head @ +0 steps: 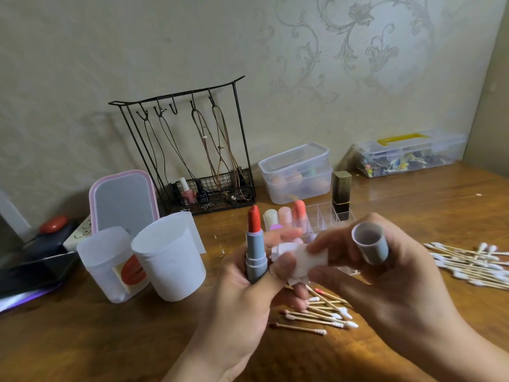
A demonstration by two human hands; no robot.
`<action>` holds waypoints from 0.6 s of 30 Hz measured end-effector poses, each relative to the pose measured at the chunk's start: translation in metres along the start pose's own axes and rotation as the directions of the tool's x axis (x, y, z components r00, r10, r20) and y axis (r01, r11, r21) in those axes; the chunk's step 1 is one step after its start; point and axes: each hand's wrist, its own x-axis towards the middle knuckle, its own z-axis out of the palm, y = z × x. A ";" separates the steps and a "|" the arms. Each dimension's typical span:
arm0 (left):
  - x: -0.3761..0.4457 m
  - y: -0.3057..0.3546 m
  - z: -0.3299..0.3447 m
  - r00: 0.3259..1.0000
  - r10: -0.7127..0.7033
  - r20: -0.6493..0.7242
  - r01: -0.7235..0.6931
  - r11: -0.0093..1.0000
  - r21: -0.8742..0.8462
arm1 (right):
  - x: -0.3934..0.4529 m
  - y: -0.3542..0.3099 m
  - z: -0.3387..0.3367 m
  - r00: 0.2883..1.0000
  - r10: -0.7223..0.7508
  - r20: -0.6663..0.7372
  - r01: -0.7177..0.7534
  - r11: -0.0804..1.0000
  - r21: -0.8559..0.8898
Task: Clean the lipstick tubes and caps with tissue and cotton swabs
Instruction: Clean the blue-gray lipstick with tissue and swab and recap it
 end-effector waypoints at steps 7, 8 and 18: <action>0.001 0.003 -0.005 1.000 -0.005 0.019 0.000 0.973 0.229 | 0.002 -0.001 -0.002 0.999 0.040 -0.018 -0.042 0.993 -0.113; 0.000 0.002 -0.005 1.000 -0.012 0.029 0.004 0.966 0.258 | 0.002 -0.002 -0.002 0.999 0.040 -0.023 -0.043 0.993 -0.114; 0.000 -0.008 -0.007 0.991 0.090 -0.101 -0.034 0.890 0.454 | 0.001 -0.006 0.000 0.996 0.089 0.001 -0.089 0.990 0.111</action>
